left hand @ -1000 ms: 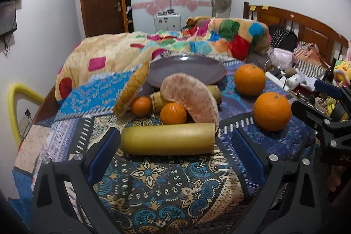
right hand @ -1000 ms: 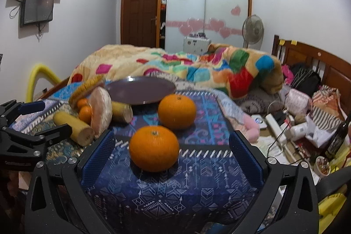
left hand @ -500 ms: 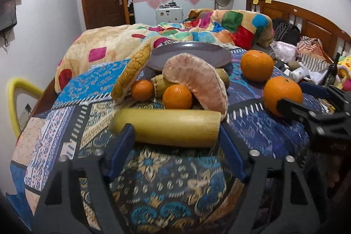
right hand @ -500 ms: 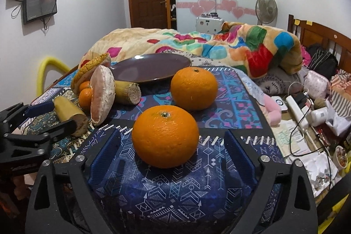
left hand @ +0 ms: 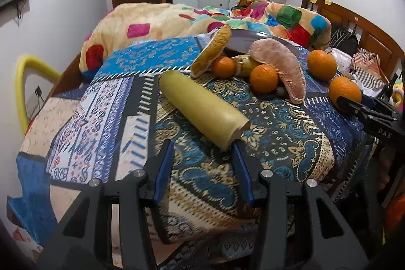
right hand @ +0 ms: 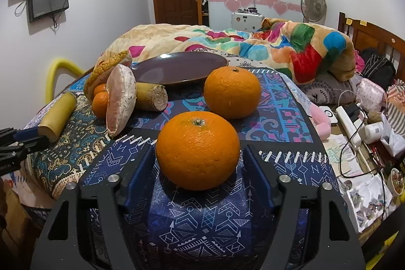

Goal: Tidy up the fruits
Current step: 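Move the right gripper toward the large orange and close on it, then grasp the yellow tube with the left gripper while the right gripper lifts the orange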

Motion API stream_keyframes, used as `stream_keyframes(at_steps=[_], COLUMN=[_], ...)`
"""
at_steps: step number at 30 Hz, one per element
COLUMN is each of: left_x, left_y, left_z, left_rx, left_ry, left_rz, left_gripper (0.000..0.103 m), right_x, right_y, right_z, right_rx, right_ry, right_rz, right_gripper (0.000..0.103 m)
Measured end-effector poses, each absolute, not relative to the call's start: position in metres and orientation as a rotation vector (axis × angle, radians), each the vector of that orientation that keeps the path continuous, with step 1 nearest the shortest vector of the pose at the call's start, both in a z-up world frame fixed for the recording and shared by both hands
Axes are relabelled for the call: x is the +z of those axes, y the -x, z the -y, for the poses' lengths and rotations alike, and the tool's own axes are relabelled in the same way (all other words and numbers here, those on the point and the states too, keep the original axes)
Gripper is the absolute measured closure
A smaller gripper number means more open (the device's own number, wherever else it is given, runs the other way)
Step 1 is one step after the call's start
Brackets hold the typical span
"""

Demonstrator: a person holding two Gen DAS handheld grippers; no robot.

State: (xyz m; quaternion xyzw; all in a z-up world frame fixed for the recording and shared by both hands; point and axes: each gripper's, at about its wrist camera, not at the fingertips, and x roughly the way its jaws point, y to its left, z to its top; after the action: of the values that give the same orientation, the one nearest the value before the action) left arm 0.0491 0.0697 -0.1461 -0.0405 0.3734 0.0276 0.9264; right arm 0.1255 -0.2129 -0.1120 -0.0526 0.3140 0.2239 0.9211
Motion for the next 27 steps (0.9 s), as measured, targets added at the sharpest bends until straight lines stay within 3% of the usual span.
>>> stream_keyframes(at_steps=[13, 20, 27], left_x=[-0.129, -0.113, -0.127], left_y=[-0.065, -0.075, -0.097], left_z=[-0.077, -0.081, -0.097], left_rx=[0.057, 0.059, 0.106], left_ry=[0.129, 0.147, 0.157], left_rz=[-0.762, -0.732, -0.804], left_gripper=[0.045, 0.030, 0.030], right_x=[-0.114, -0.115, -0.114], right_y=[-0.127, -0.127, -0.126], right_z=[0.214, 0.213, 0.214], right_rx=[0.469, 0.480, 0.499], right_ry=[0.098, 0.101, 0.088], right_rz=[-0.653, -0.649, -0.649], right_gripper=[0.042, 0.042, 0.042])
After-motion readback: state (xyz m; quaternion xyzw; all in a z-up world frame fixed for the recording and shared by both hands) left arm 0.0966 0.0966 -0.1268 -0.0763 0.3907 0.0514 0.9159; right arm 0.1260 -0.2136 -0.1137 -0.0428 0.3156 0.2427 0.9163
